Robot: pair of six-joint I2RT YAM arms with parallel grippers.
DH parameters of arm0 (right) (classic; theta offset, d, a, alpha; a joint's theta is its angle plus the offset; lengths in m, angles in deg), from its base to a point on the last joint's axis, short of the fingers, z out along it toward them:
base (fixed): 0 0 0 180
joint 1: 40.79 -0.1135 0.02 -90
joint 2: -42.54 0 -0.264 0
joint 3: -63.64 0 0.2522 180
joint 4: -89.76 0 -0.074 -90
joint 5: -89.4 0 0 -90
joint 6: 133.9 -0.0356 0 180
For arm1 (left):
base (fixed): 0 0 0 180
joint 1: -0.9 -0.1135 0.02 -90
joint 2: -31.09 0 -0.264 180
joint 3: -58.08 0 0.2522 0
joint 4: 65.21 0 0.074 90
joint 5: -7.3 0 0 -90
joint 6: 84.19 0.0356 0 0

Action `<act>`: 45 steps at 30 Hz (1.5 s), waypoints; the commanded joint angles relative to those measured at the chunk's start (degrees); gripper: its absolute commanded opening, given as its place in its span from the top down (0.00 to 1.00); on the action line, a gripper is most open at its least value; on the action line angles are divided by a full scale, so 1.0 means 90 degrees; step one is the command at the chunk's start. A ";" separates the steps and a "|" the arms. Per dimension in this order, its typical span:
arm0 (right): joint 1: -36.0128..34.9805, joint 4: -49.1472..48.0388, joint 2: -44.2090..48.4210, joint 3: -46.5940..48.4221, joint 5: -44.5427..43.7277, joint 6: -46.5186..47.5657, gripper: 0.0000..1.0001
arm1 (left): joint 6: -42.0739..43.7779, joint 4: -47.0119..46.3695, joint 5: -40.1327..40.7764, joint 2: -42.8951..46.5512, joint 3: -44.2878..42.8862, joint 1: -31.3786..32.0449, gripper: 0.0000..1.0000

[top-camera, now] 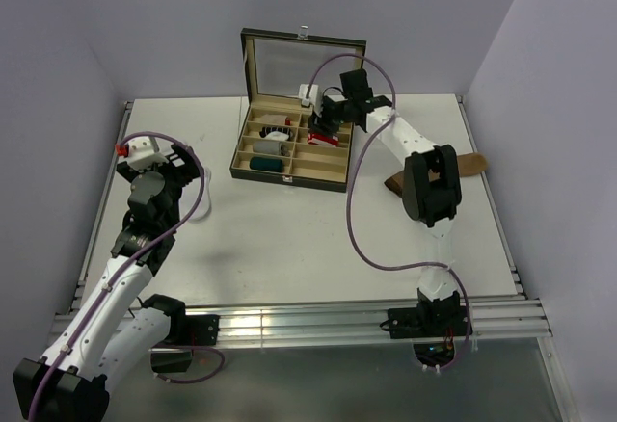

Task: Roll the socks
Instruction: Place the sock in the storage box.

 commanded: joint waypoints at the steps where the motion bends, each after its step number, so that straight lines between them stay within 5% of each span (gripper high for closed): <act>1: 0.0173 -0.1279 0.0596 -0.0424 -0.0074 -0.1081 0.49 | -0.0067 -0.0136 -0.0128 0.0041 -0.0094 -0.0050 0.03; 2: 0.0183 -0.1454 0.0577 -0.0435 -0.0181 -0.1219 0.64 | -0.0067 -0.0136 -0.0138 0.0041 -0.0094 -0.0050 0.03; 5: 0.0212 -0.1563 0.0391 -0.0347 -0.0641 -0.1669 0.87 | -0.0077 -0.0136 -0.0157 0.0051 -0.0094 -0.0059 0.03; 8: 0.0232 -0.1690 0.0235 -0.0318 -0.0924 -0.2060 0.97 | -0.0077 -0.0127 -0.0186 0.0060 -0.0094 -0.0059 0.03; 21: 0.0242 -0.0529 -0.0771 0.0697 -0.0885 -0.2588 1.00 | -0.0107 -0.0097 -0.0284 0.0031 -0.0123 -0.0079 0.03; 37: -0.0256 0.1229 -0.1249 0.1224 -0.1178 -0.0802 1.00 | -0.0146 -0.0078 -0.0401 0.0031 -0.0133 -0.0128 0.04; 45: -0.0481 0.1748 -0.1826 0.1860 -0.2115 -0.0342 1.00 | -0.0155 -0.0068 -0.0460 -0.0057 -0.0143 -0.0147 0.04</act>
